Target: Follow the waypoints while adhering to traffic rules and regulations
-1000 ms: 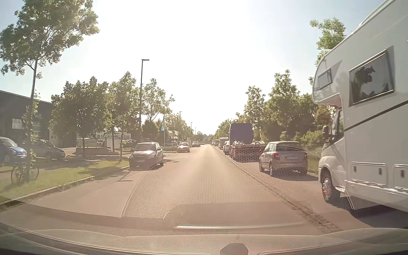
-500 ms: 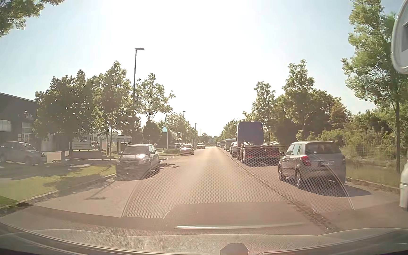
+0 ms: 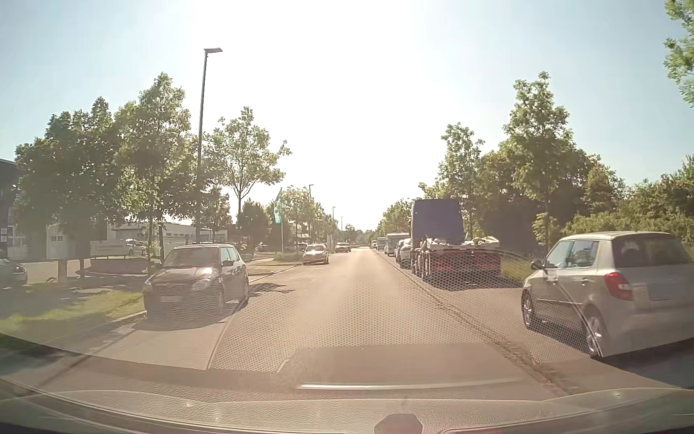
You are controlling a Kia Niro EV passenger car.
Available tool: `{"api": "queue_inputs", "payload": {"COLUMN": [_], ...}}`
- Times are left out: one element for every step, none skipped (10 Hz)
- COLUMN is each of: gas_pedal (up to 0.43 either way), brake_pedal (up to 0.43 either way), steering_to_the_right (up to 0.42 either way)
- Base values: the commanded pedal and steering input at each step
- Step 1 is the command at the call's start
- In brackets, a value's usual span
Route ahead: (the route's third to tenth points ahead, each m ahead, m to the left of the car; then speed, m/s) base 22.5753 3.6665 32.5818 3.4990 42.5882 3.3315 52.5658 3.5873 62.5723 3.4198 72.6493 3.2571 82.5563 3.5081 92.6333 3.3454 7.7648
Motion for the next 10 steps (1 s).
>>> {"api": "queue_inputs", "payload": {"gas_pedal": [0.189, 0.189, 0.189, 0.189, 0.189, 0.189, 0.189, 0.189, 0.189, 0.189], "brake_pedal": [0.000, 0.000, 0.000, 0.000, 0.000, 0.000, 0.000, 0.000, 0.000, 0.000], "steering_to_the_right": [-0.004, -0.006, -0.005, -0.005, -0.006, -0.006, -0.006, -0.006, -0.006, -0.006]}}
